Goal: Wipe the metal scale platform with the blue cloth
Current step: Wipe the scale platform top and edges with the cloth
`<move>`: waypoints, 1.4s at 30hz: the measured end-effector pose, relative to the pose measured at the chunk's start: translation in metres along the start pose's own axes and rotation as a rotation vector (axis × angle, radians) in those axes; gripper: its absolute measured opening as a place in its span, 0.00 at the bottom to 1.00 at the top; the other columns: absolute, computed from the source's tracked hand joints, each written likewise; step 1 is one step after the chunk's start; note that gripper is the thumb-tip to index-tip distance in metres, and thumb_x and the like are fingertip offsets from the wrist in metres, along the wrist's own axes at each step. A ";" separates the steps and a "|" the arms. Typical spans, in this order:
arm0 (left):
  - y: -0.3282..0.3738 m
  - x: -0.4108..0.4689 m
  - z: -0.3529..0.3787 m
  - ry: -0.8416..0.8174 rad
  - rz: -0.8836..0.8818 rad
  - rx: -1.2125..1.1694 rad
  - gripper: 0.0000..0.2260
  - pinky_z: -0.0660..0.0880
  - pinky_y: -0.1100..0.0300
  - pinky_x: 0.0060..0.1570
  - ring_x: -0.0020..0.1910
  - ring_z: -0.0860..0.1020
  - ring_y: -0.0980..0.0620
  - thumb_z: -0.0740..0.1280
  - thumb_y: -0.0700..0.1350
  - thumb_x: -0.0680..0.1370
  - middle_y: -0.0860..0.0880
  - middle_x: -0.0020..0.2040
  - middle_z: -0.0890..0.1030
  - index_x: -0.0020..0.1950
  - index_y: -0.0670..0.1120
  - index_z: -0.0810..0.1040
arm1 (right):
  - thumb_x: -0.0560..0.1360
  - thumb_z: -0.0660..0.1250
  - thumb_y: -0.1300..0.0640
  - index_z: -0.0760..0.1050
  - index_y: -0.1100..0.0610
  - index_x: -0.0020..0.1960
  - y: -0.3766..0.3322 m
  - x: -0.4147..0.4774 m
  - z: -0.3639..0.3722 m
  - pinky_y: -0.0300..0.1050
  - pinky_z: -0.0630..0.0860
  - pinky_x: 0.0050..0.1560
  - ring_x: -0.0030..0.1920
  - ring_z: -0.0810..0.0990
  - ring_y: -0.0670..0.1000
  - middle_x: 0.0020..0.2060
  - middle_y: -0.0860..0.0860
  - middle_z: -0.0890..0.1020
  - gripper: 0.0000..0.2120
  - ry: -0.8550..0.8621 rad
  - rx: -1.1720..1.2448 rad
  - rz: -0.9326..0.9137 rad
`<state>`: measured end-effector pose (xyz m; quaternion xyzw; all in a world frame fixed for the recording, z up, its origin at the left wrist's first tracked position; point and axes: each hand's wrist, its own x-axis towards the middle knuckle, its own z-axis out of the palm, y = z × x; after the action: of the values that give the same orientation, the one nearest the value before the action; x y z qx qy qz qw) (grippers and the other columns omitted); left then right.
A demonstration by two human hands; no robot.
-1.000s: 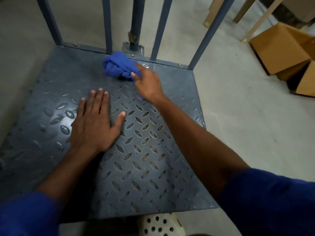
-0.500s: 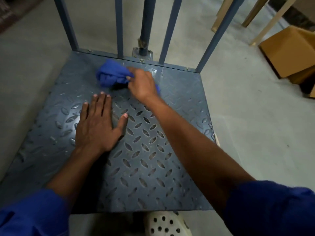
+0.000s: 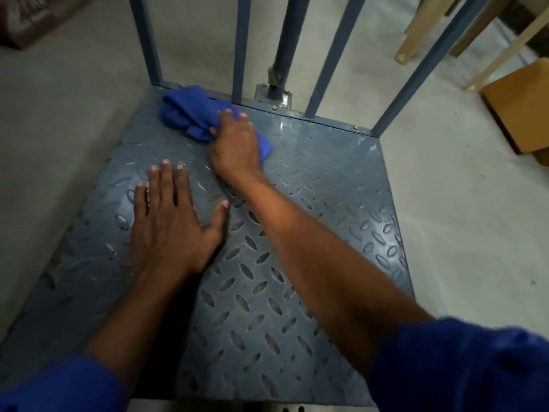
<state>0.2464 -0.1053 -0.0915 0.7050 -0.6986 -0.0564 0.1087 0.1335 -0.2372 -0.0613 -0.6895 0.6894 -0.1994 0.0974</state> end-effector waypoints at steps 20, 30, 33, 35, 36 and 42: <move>-0.028 -0.053 -0.006 0.032 -0.100 -0.043 0.42 0.40 0.46 0.84 0.87 0.45 0.42 0.42 0.64 0.80 0.36 0.86 0.48 0.86 0.36 0.46 | 0.85 0.63 0.54 0.79 0.60 0.60 -0.132 -0.025 0.035 0.50 0.72 0.58 0.58 0.81 0.60 0.55 0.59 0.83 0.11 -0.325 0.356 -0.245; -0.012 -0.069 -0.005 -0.018 0.047 -0.028 0.36 0.42 0.46 0.85 0.87 0.46 0.44 0.38 0.60 0.84 0.41 0.87 0.50 0.87 0.40 0.51 | 0.86 0.60 0.45 0.80 0.57 0.50 0.104 -0.140 -0.099 0.48 0.69 0.40 0.38 0.77 0.55 0.38 0.55 0.80 0.18 0.075 0.350 0.154; 0.015 -0.072 -0.003 -0.033 0.110 -0.046 0.37 0.42 0.46 0.85 0.87 0.46 0.44 0.38 0.61 0.84 0.41 0.87 0.49 0.87 0.40 0.50 | 0.86 0.59 0.48 0.77 0.65 0.59 0.166 -0.160 -0.130 0.55 0.69 0.47 0.52 0.80 0.66 0.52 0.67 0.83 0.20 0.190 0.063 0.419; 0.031 -0.073 0.001 -0.042 0.148 -0.043 0.36 0.42 0.46 0.85 0.87 0.46 0.44 0.39 0.60 0.84 0.41 0.87 0.49 0.87 0.40 0.50 | 0.86 0.60 0.49 0.74 0.63 0.69 0.191 -0.163 -0.136 0.56 0.72 0.55 0.60 0.78 0.68 0.62 0.67 0.80 0.20 0.283 -0.011 0.431; 0.036 -0.073 0.003 -0.047 0.163 -0.038 0.35 0.42 0.46 0.85 0.87 0.45 0.45 0.39 0.60 0.84 0.41 0.87 0.49 0.87 0.40 0.49 | 0.85 0.61 0.48 0.68 0.59 0.76 0.198 -0.163 -0.133 0.56 0.72 0.60 0.64 0.76 0.67 0.68 0.65 0.78 0.23 0.311 -0.032 0.392; 0.042 -0.076 0.004 -0.062 0.196 -0.037 0.35 0.42 0.45 0.85 0.87 0.44 0.45 0.40 0.60 0.85 0.41 0.87 0.47 0.87 0.40 0.48 | 0.85 0.53 0.43 0.50 0.49 0.85 0.211 -0.131 -0.097 0.62 0.57 0.77 0.82 0.57 0.60 0.82 0.55 0.60 0.30 0.156 -0.284 0.413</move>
<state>0.2029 -0.0301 -0.0911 0.6292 -0.7659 -0.0802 0.1047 -0.0943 -0.1003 -0.0789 -0.5236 0.8420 -0.1291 -0.0155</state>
